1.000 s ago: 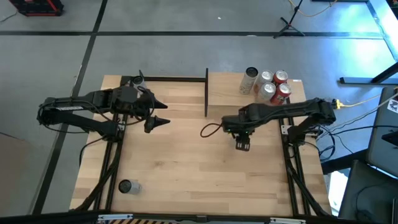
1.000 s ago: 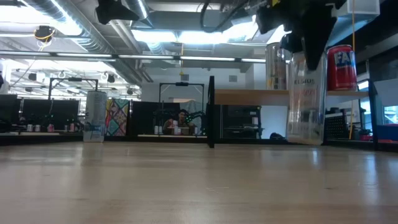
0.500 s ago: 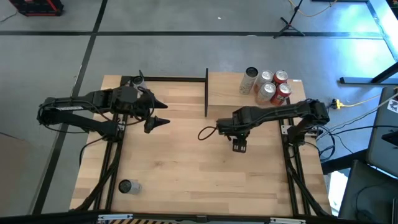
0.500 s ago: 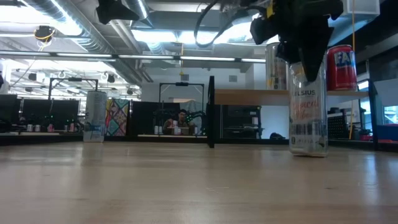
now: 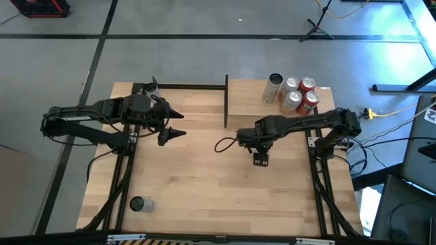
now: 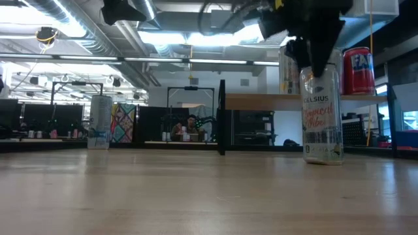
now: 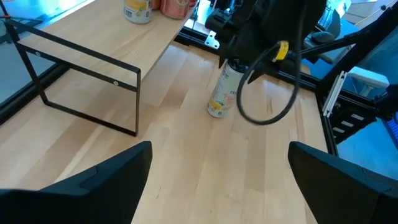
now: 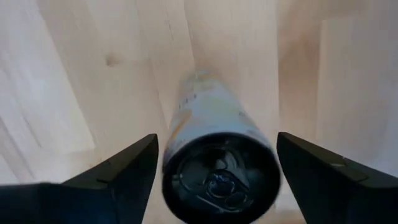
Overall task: Place canned beverage on shelf
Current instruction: Put the white yellow soda can on the shelf aligned with the other white yellow soda can
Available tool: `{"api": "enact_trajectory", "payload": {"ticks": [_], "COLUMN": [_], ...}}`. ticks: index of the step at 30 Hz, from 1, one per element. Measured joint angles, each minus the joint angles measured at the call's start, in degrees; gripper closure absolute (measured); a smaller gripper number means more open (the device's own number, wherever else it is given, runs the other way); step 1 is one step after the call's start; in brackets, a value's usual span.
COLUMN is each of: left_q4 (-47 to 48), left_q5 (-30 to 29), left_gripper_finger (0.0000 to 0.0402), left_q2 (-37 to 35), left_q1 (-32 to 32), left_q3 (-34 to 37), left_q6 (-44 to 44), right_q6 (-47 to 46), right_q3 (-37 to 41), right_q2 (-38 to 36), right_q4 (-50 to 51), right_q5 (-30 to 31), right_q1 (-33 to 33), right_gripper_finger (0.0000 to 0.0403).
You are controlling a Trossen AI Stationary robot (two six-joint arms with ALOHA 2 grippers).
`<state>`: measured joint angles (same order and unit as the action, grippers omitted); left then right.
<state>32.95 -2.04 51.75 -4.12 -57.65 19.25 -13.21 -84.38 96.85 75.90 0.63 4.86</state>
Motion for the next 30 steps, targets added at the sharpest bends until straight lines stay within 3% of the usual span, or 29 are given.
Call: {"api": "enact_trajectory", "payload": {"ticks": [7, 11, 22, 26, 30], "left_q4": [0.0, 0.1, 0.1, 0.1, 0.1], "left_q5": [0.0, 0.0, 0.0, 0.0, 0.0], "left_gripper_finger": [0.0029, 0.0029, 0.0029, 0.0029, 0.0029], "left_q2": [0.0, 0.0, 0.0, 0.0, 0.0], "left_q1": [0.0, 0.0, 0.0, 0.0, 0.0], "left_q3": [0.0, 0.0, 0.0, 0.0, 0.0], "left_q6": [0.0, 0.0, 0.0, 0.0, 0.0], "right_q6": [0.2, 0.1, -16.1, -23.9, -24.0], "right_q3": [-4.3, -4.7, 13.5, 19.7, 23.5], "right_q2": [-1.9, -7.7, -29.3, -31.3, -31.2], "right_q4": [2.2, -0.6, -9.4, -12.0, -18.6], "right_q5": [2.8, 3.2, 14.9, 12.4, 9.1], "right_q1": [0.0, 1.1, 6.3, 6.4, 7.8], "right_gripper_finger": [0.0085, 0.0084, 0.0084, 0.0084, 0.0084]}}
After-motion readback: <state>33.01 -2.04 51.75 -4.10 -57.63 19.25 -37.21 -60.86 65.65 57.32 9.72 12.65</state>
